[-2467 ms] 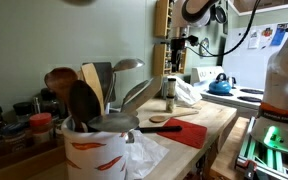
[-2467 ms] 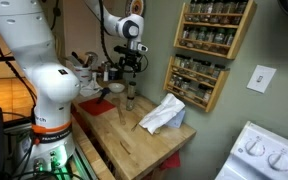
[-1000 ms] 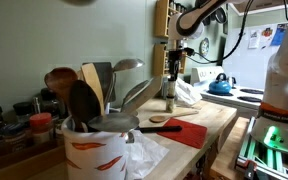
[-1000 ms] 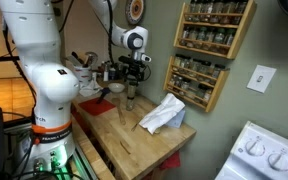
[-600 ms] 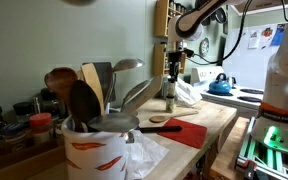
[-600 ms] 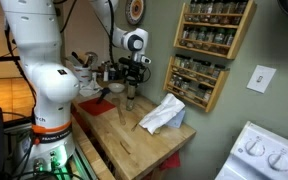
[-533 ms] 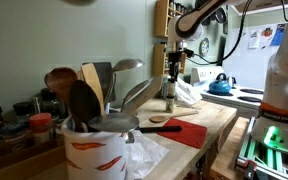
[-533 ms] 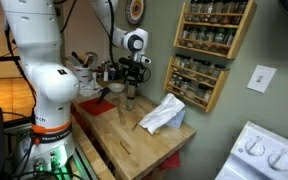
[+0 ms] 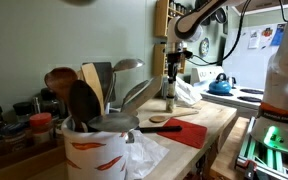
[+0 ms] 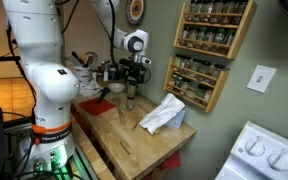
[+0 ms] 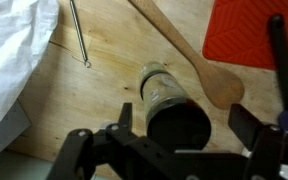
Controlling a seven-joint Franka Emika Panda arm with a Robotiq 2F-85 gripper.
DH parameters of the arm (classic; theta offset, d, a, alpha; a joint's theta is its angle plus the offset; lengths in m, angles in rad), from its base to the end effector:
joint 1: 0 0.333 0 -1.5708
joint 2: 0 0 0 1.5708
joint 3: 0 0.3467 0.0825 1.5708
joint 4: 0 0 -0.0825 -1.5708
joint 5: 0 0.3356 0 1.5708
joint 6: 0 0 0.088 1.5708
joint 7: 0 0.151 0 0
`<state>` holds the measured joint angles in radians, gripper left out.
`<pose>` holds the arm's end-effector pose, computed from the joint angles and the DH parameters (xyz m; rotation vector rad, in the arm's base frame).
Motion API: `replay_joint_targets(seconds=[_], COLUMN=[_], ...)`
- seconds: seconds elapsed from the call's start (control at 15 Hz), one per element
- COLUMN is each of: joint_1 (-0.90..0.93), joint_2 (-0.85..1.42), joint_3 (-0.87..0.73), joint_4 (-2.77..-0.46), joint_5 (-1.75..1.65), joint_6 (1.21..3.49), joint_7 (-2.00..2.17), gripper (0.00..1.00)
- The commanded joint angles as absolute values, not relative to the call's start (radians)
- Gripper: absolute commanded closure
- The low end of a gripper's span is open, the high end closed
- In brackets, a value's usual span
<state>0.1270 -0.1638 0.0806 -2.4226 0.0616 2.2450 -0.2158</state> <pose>0.4126 0.0911 0.3868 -3.0498 -0.5920 0.0216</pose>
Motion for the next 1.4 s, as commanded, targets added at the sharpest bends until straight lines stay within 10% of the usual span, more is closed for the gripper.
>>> replay_joint_targets(seconds=[0.0, 0.87, 0.93, 1.33], joint_1=[0.128, 0.126, 0.125, 0.120], joint_2=[-0.144, -0.121, -0.120, -0.129], joint_3=[0.076, 0.078, 0.078, 0.074], joint_4=[-2.428, -2.422, -2.421, -2.409], joint_5=[0.082, 0.079, 0.078, 0.069], joint_6=[2.274, 2.274, 2.273, 2.263], joint_7=[-0.242, -0.249, -0.250, -0.246], gripper=[0.09, 0.48, 0.63, 0.72])
